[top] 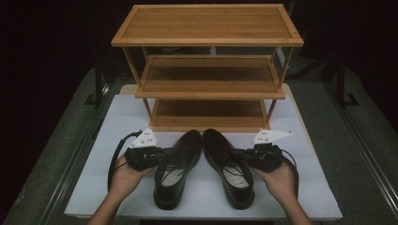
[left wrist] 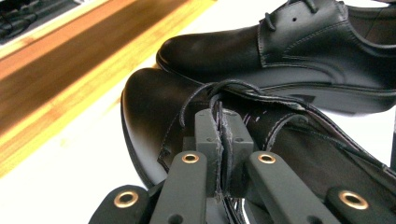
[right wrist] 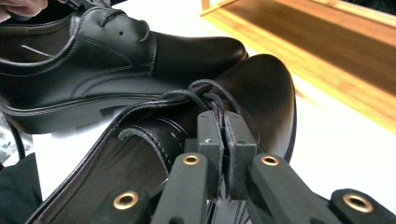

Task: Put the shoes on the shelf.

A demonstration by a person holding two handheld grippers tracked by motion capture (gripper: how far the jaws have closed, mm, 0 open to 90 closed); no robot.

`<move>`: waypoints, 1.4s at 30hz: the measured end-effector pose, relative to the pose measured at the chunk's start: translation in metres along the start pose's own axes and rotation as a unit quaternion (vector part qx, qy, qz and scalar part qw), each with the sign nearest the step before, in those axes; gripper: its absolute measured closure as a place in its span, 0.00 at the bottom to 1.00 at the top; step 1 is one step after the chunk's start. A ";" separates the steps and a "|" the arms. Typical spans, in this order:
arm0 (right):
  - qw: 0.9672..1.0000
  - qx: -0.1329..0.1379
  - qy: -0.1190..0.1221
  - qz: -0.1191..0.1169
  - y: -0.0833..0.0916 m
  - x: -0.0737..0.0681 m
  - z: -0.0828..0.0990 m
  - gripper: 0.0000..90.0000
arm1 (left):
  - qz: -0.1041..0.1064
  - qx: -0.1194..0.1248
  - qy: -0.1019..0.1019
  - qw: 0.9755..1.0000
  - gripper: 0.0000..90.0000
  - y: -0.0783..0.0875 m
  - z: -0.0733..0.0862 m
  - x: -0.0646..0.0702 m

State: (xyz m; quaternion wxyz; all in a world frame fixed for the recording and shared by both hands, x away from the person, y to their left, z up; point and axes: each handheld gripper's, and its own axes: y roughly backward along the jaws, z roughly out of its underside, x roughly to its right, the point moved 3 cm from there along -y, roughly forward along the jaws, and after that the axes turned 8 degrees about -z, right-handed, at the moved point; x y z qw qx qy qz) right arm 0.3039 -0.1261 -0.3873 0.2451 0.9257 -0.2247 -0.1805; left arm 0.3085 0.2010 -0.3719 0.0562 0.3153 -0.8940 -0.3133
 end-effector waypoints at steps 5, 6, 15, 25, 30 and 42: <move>1.000 0.005 -0.002 0.009 0.005 0.005 -0.006 0.96 | -0.002 0.008 0.000 1.000 0.97 0.003 -0.008 -0.004; 1.000 0.007 -0.003 0.011 0.006 0.007 -0.007 0.96 | -0.003 0.010 0.000 1.000 0.97 0.003 -0.009 -0.005; 0.999 0.019 -0.012 0.027 0.008 0.022 -0.022 0.96 | -0.014 0.012 -0.006 1.000 0.97 -0.011 -0.031 -0.020; 0.998 0.026 -0.025 0.046 0.005 0.050 -0.033 0.96 | -0.018 0.021 0.009 1.000 0.97 -0.032 -0.043 -0.040; 0.998 0.031 -0.032 0.054 -0.001 0.065 -0.038 0.96 | -0.027 0.033 0.020 0.999 0.97 -0.043 -0.046 -0.053; 0.995 0.031 -0.043 0.086 -0.035 0.100 -0.049 0.96 | -0.064 0.030 0.028 0.997 0.97 -0.082 -0.053 -0.077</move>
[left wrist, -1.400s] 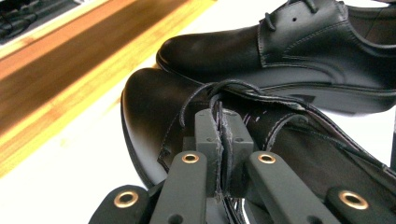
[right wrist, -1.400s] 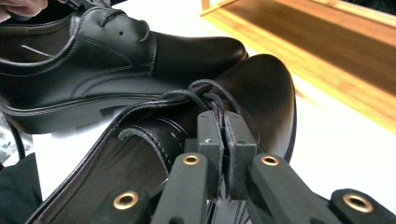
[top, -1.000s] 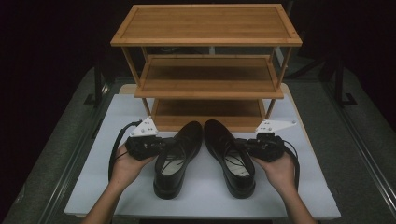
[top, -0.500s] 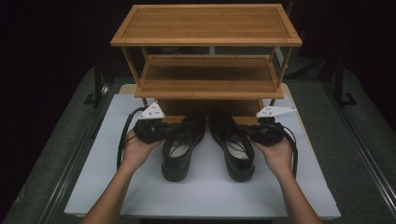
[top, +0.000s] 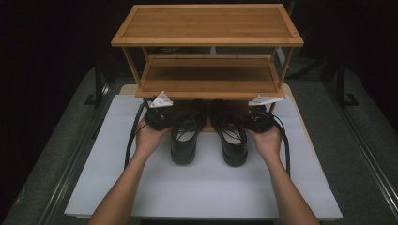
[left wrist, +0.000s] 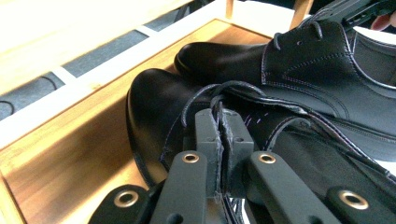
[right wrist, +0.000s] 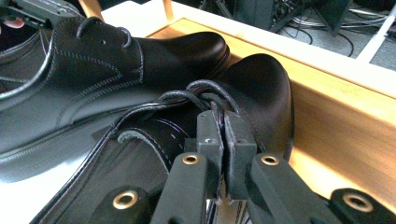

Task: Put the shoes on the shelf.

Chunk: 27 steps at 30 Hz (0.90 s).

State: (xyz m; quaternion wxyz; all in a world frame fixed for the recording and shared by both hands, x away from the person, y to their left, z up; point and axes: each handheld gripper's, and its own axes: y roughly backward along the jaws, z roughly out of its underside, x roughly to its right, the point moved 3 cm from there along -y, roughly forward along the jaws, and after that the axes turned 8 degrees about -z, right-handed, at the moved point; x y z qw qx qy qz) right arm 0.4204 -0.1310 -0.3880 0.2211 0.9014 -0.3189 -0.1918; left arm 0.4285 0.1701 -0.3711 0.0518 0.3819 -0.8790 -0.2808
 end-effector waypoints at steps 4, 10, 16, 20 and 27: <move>1.000 0.000 0.002 0.011 -0.008 0.004 -0.003 0.96 | -0.017 -0.004 -0.010 1.000 0.97 -0.012 -0.002 -0.004; 1.000 0.008 0.001 0.020 -0.018 0.011 -0.008 0.96 | -0.031 -0.005 -0.006 0.999 0.97 -0.026 -0.004 -0.011; 1.000 0.012 -0.005 0.025 -0.024 0.016 -0.007 0.96 | -0.028 0.003 0.009 1.000 0.97 -0.039 -0.002 -0.009; 1.000 0.015 -0.006 0.026 -0.026 0.019 -0.006 0.96 | -0.026 0.003 0.006 1.000 0.97 -0.041 -0.002 -0.007; 1.000 0.016 -0.007 0.020 -0.025 0.018 -0.004 0.94 | -0.006 0.004 0.013 1.000 0.94 -0.039 0.002 -0.006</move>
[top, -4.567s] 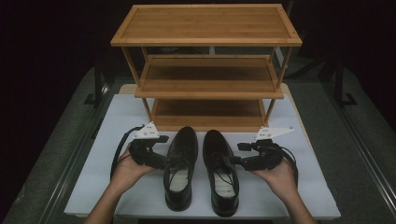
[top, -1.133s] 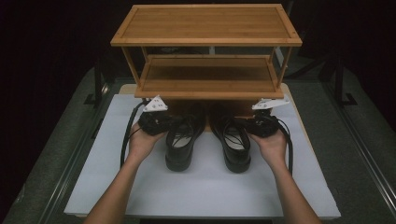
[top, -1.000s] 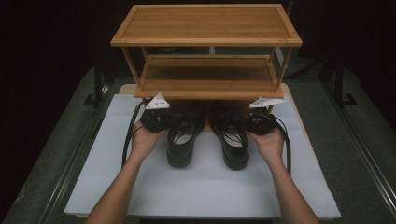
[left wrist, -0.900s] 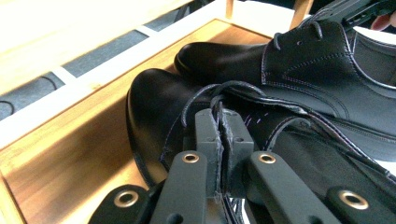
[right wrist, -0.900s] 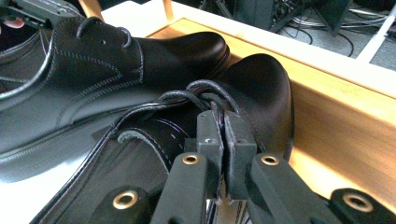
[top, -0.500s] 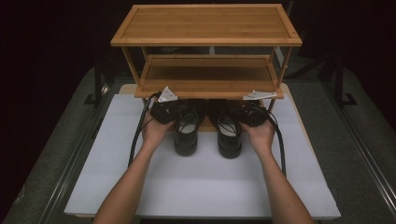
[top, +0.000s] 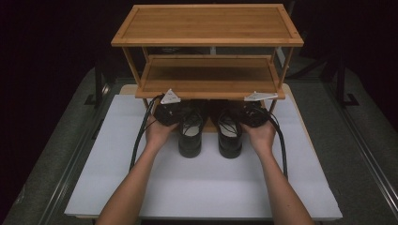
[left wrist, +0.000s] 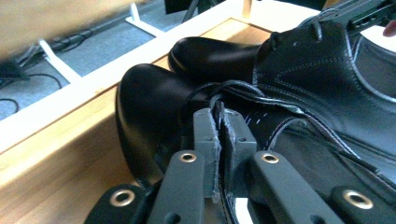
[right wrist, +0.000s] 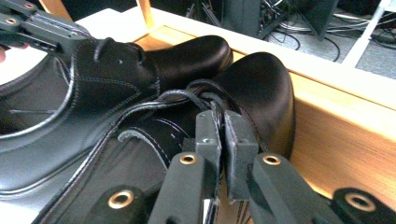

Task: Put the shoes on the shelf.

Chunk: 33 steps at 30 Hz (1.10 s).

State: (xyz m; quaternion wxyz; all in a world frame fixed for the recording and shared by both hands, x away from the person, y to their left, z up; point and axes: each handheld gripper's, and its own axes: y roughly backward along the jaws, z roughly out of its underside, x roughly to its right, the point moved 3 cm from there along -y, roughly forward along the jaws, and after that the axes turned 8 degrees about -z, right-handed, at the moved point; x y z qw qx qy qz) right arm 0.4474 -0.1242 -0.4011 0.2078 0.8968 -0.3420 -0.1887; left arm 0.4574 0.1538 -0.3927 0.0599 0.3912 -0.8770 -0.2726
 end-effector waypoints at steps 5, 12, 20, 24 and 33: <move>1.000 -0.004 0.000 -0.014 0.001 -0.005 0.000 0.83 | 0.006 -0.008 -0.007 1.000 0.81 0.002 0.001 0.003; 0.999 -0.002 -0.013 -0.030 0.018 -0.010 -0.004 0.52 | 0.027 0.000 0.014 1.000 0.46 0.023 -0.003 -0.003; 0.999 0.001 0.005 -0.035 0.053 -0.031 0.009 0.35 | 0.049 -0.009 0.013 0.999 0.23 0.058 0.003 0.009; 0.999 0.001 0.008 -0.038 0.065 -0.039 0.022 0.29 | 0.048 -0.009 0.014 0.999 0.18 0.074 0.014 0.018; 0.998 -0.022 0.009 -0.053 0.075 -0.054 0.060 0.19 | 0.055 -0.036 0.012 0.998 0.10 0.077 0.058 0.040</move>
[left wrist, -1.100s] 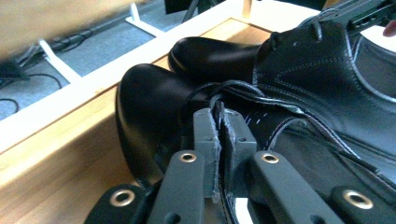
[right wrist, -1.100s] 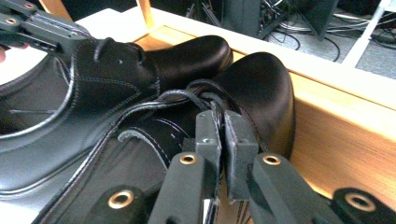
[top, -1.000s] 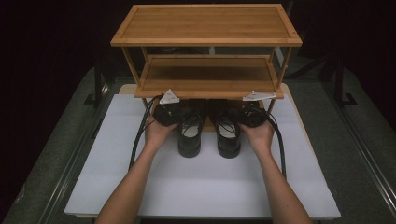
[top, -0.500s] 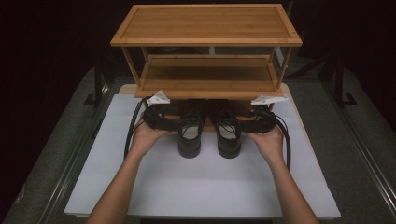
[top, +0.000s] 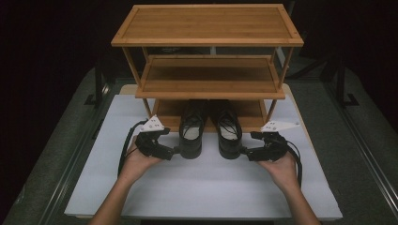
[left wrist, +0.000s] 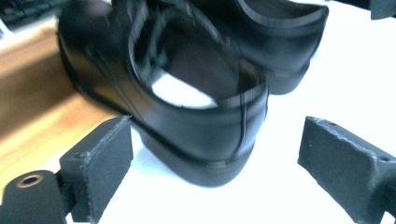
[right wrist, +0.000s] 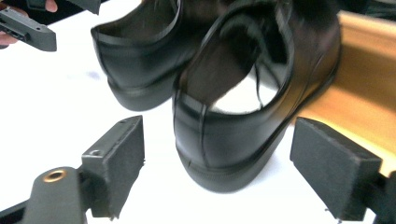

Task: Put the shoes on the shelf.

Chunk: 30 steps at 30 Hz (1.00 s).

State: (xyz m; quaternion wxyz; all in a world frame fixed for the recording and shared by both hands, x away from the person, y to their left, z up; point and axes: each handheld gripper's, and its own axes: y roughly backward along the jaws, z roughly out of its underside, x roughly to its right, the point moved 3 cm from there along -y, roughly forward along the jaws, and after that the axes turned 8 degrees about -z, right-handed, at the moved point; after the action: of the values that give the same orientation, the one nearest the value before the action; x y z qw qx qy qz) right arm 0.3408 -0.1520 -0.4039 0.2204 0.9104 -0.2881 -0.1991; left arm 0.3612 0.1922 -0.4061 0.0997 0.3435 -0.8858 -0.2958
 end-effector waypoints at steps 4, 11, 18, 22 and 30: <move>1.000 -0.017 -0.007 -0.004 -0.012 0.003 0.018 0.15 | -0.004 -0.019 -0.002 1.000 0.06 -0.015 0.017 0.001; 0.998 -0.055 -0.008 -0.009 -0.044 0.017 0.035 0.10 | 0.004 -0.047 -0.011 0.999 0.03 -0.045 0.029 0.002; 0.998 -0.059 0.003 -0.008 -0.060 0.021 0.036 0.10 | 0.007 -0.062 -0.029 0.998 0.03 -0.064 0.032 0.003; 0.998 -0.068 0.009 0.005 -0.069 0.021 0.035 0.07 | 0.004 -0.057 -0.029 0.998 0.03 -0.069 0.030 0.003; 0.998 -0.058 0.014 -0.002 -0.077 0.012 0.032 0.06 | 0.016 -0.050 -0.039 0.998 0.03 -0.075 0.024 0.012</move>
State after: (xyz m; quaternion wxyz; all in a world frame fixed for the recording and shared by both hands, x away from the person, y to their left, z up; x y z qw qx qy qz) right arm 0.3683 -0.1121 -0.4726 0.2766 0.8993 -0.2712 -0.2032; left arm 0.3845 0.1505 -0.4701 0.0870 0.3123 -0.8786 -0.3507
